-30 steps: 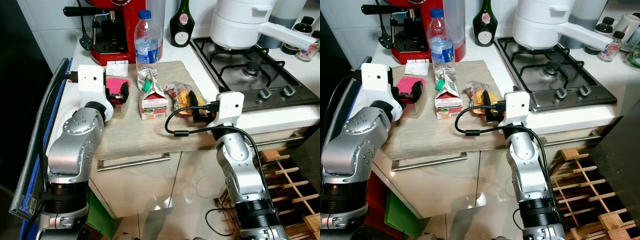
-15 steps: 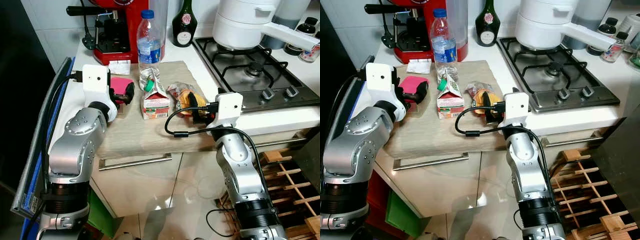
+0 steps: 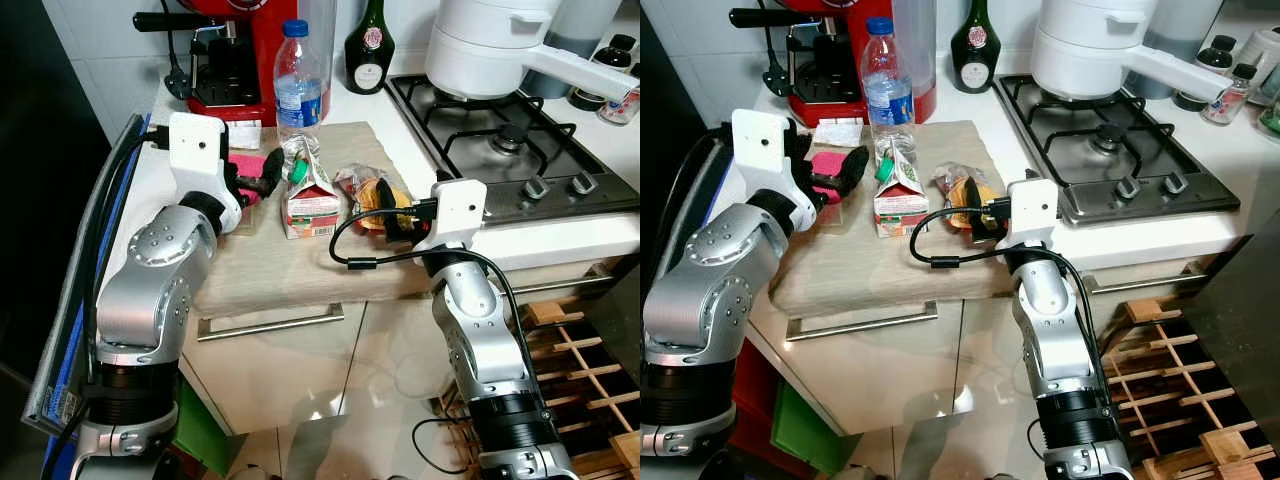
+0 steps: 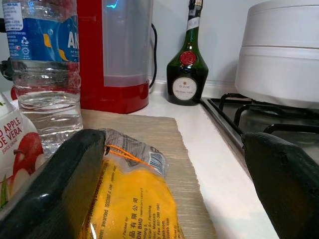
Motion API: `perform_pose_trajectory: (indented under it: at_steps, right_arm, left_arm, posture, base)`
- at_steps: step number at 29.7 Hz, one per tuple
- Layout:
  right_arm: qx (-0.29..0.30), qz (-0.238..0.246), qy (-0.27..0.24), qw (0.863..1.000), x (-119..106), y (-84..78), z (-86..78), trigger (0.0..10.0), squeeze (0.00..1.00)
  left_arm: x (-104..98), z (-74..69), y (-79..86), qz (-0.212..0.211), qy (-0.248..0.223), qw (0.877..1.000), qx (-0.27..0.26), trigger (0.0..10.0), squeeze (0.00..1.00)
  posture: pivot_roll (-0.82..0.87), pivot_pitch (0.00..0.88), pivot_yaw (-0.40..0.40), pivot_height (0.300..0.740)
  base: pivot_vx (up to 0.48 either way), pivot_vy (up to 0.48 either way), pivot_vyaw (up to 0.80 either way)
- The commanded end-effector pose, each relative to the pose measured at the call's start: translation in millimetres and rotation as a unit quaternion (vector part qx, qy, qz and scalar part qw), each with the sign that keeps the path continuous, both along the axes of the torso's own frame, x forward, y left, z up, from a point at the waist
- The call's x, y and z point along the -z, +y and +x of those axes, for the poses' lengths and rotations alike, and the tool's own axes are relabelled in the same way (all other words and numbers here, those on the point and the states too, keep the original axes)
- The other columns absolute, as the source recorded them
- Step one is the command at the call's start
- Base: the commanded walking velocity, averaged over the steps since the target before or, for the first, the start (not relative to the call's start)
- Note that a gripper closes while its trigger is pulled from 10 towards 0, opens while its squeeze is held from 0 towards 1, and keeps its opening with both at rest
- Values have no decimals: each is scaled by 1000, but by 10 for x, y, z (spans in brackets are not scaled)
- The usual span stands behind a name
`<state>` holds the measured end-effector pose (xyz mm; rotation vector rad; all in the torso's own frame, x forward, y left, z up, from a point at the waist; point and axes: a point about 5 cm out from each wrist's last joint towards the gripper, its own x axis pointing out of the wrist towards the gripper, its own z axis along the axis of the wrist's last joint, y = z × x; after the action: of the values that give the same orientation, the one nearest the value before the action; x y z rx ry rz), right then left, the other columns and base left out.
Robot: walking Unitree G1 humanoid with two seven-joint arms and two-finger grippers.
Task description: Restocking fridge
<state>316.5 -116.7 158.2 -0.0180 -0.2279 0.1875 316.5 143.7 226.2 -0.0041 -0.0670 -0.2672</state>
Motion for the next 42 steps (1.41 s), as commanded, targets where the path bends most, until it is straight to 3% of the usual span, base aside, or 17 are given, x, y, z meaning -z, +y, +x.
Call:
perform_pose_trajectory:
  at_steps: [1, 11, 22, 27, 36, 42]
  right_arm:
    - [2, -4, 1, 1000, 4, -14, 9, 10000, 0]
    - [3, -6, 5, 1000, 20, -27, 5, 10000, 0]
    - [3, -6, 10, 1000, 40, -29, -4, 10000, 0]
    - [4, -6, 12, 1000, 51, -29, -10, 10000, 0]
    - [4, -6, 17, 1000, 80, -25, -17, 10000, 0]
    - [4, -6, 20, 1000, 94, -21, -26, 10000, 0]
  left_arm:
    - [14, -2, -15, 11, 9, 1000, 1, 10000, 0]
    - [245, 5, 41, 34, 79, 996, -16, 10000, 0]
    - [331, -3, 112, 46, 116, 992, -33, 10000, 0]
    - [380, -25, 105, 35, 141, 989, -27, 10000, 0]
    - [370, -11, 180, 31, 143, 988, -51, 10000, 0]
    - [430, -10, 220, -9, 168, 983, -75, 10000, 0]
  posture:
    - [44, 0, 32, 740]
    - [40, 0, 30, 740]
    - [40, 0, 31, 740]
    - [40, 0, 32, 740]
    - [42, 0, 34, 740]
    - [40, 0, 36, 740]
  base:
    - [0, 0, 0]
    - [0, 0, 0]
    - [0, 0, 0]
    - [0, 0, 0]
    - [0, 0, 0]
    - [0, 0, 0]
